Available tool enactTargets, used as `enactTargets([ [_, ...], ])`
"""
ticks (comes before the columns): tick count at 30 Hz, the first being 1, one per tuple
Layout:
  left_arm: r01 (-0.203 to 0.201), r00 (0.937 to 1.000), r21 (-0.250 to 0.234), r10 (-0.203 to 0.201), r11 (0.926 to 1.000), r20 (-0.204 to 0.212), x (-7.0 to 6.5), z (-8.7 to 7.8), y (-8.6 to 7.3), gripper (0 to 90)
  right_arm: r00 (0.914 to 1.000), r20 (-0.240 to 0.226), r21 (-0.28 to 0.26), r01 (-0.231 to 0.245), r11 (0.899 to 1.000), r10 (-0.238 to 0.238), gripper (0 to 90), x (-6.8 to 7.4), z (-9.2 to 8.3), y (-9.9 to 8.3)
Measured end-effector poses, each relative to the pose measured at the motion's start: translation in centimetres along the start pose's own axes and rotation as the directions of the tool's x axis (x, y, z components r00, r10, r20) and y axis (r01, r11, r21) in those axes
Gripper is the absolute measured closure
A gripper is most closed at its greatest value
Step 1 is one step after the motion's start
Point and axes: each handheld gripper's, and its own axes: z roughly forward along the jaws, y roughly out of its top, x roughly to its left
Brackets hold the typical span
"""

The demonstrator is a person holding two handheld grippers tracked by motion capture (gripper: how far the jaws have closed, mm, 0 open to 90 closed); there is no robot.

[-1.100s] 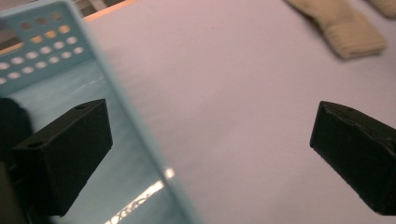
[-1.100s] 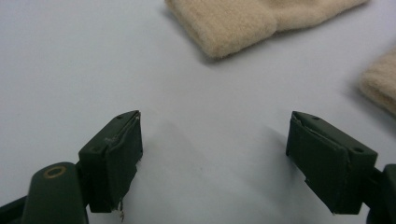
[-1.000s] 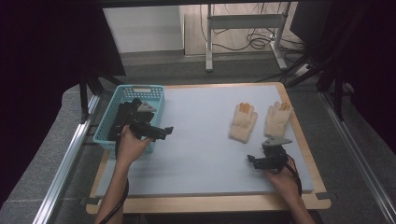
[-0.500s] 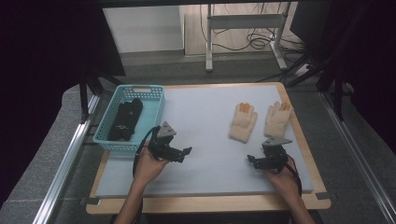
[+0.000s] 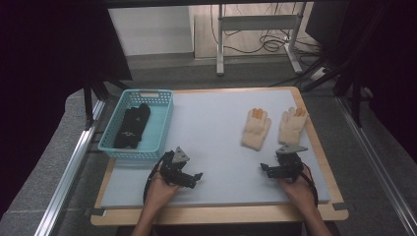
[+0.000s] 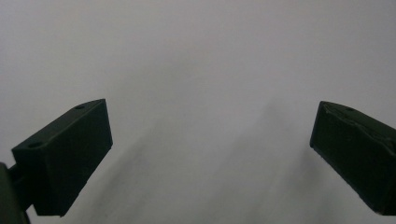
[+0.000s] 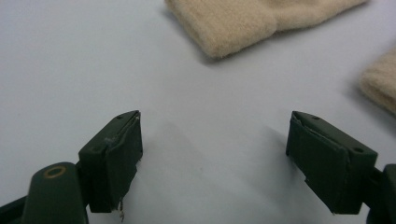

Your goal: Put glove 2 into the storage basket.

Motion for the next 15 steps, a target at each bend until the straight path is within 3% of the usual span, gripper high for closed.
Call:
enactTargets([
  [3,-0.003,0.9999,0.035,0.004,0.9994,-0.014,0.00,0.61,-0.45,0.0,1.0000,-0.002,0.000,-0.003,1.000,0.003,18.2,-0.01,0.02,0.01],
  [8,0.047,0.9988,0.046,-0.048,0.9979,0.015,0.57,0.70,-0.48,0.0,0.9995,0.021,0.014,-0.022,1.000,0.021,10.0,-0.04,0.14,0.06],
  [15,0.041,0.9991,0.047,-0.041,0.9981,0.012,0.51,0.74,-0.50,0.0,0.9990,0.029,0.023,-0.034,0.999,0.033,7.9,-0.15,0.22,0.11],
])
